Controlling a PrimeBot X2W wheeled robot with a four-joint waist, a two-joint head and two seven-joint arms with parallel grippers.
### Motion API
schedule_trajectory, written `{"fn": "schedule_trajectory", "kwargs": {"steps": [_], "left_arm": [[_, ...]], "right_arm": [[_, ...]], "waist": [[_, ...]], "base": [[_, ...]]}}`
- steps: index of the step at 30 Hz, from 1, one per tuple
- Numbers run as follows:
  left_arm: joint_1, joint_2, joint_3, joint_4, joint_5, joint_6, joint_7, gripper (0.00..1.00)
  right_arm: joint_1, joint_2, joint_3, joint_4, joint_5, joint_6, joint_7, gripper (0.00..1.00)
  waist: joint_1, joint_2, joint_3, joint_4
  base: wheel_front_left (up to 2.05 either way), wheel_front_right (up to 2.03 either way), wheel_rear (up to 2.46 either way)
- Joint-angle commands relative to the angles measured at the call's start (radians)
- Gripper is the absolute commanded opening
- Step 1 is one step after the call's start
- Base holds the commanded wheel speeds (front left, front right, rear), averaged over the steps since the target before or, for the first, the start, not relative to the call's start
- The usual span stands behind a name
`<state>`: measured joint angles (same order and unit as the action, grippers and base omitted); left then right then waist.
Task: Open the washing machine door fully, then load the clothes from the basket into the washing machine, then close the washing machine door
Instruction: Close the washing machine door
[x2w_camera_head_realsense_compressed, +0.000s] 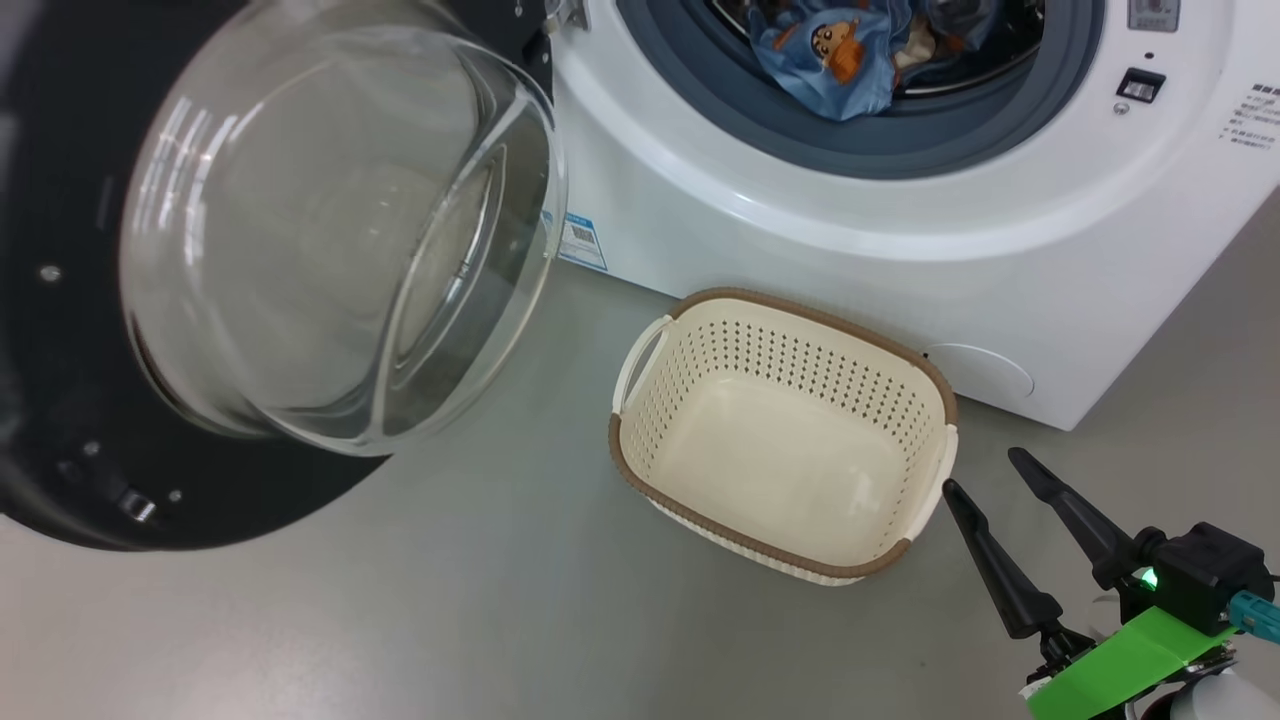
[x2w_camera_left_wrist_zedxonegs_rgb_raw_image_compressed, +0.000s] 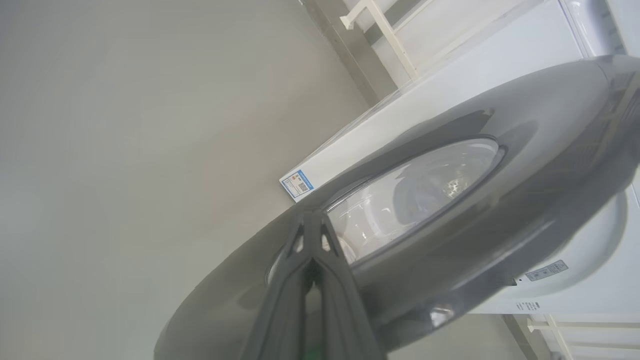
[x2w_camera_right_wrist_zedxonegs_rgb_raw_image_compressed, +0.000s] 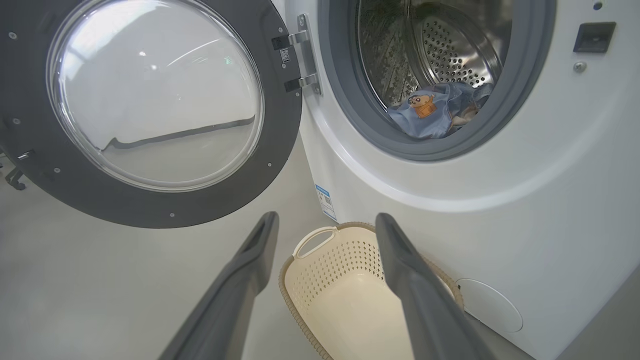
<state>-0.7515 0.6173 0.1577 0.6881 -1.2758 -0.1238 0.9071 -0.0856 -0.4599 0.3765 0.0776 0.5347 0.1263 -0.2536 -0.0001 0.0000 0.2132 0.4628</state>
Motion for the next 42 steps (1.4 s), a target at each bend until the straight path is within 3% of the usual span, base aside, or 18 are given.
{"fn": "schedule_trajectory", "kwargs": {"steps": [1, 13, 25, 42], "left_arm": [[0.011, 0.055, 0.016, -0.045, -0.011, -0.004, 0.025, 0.00], [0.071, 0.039, -0.012, -0.208, -0.081, -0.003, 0.182, 0.00], [0.108, 0.010, -0.058, -0.339, -0.130, -0.005, 0.272, 0.00], [0.151, -0.062, -0.142, -0.550, -0.167, -0.007, 0.285, 0.00]], "right_arm": [[0.011, -0.010, 0.006, -0.018, -0.009, 0.004, -0.008, 1.00], [0.035, 0.010, -0.006, -0.010, -0.014, 0.004, -0.008, 1.00], [0.059, 0.025, -0.026, -0.004, -0.020, 0.004, -0.008, 1.00], [0.086, 0.039, -0.078, -0.004, -0.028, 0.004, -0.008, 1.00]], "waist": [[0.0001, 0.0000, -0.009, 0.000], [0.0001, 0.0000, -0.056, -0.013], [0.0001, 0.0000, -0.095, -0.037], [0.0001, 0.0000, -0.122, -0.137]], "base": [[0.00, 0.00, 0.00], [0.00, 0.00, 0.00], [0.00, 0.00, 0.00], [0.00, 0.00, 0.00]]}}
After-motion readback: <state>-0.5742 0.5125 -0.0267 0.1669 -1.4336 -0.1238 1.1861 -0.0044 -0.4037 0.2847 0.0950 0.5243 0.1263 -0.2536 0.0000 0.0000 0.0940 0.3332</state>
